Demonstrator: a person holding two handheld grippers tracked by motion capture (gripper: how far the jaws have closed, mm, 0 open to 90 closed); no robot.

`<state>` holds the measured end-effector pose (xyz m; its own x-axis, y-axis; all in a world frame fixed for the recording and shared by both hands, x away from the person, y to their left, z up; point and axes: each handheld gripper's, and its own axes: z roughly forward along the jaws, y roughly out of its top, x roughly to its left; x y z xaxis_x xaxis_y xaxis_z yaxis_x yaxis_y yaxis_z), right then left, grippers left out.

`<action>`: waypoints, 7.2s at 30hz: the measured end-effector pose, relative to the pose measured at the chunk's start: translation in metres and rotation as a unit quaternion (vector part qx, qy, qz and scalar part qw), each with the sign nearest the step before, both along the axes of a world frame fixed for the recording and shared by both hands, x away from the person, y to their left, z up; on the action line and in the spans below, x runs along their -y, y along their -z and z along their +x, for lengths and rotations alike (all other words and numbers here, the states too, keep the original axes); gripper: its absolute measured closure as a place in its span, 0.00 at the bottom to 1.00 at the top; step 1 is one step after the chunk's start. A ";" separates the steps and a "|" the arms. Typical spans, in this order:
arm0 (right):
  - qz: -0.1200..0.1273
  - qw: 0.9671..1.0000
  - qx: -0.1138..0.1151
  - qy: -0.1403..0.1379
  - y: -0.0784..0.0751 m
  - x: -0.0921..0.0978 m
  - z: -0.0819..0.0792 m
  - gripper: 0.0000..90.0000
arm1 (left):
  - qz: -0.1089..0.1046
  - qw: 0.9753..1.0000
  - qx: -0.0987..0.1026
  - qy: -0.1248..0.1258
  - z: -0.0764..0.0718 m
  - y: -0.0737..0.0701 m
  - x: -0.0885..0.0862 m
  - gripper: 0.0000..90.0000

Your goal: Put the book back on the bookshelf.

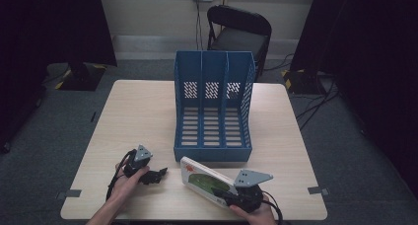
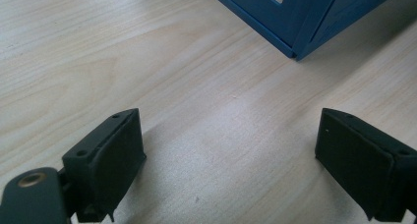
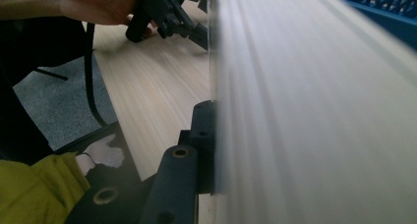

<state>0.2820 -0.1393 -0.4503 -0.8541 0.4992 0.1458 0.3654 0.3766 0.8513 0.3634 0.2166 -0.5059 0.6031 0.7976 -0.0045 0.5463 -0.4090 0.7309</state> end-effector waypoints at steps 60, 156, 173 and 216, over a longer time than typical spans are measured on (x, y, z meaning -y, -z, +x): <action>0.028 0.980 0.067 0.185 -0.077 0.060 0.049 0.85 | 0.006 1.000 -0.007 -0.010 0.002 0.001 0.000 0.04; -0.080 0.934 0.009 0.347 -0.017 0.014 0.161 0.85 | 0.010 1.000 -0.009 -0.014 0.003 0.001 0.001 0.00; -0.065 0.941 0.019 0.333 -0.014 0.019 0.146 0.81 | 0.010 1.000 -0.009 -0.015 0.002 0.001 0.001 0.00; -0.023 0.935 0.047 0.350 -0.010 0.019 0.134 0.77 | 0.009 1.000 -0.011 -0.011 -0.001 0.001 0.004 0.00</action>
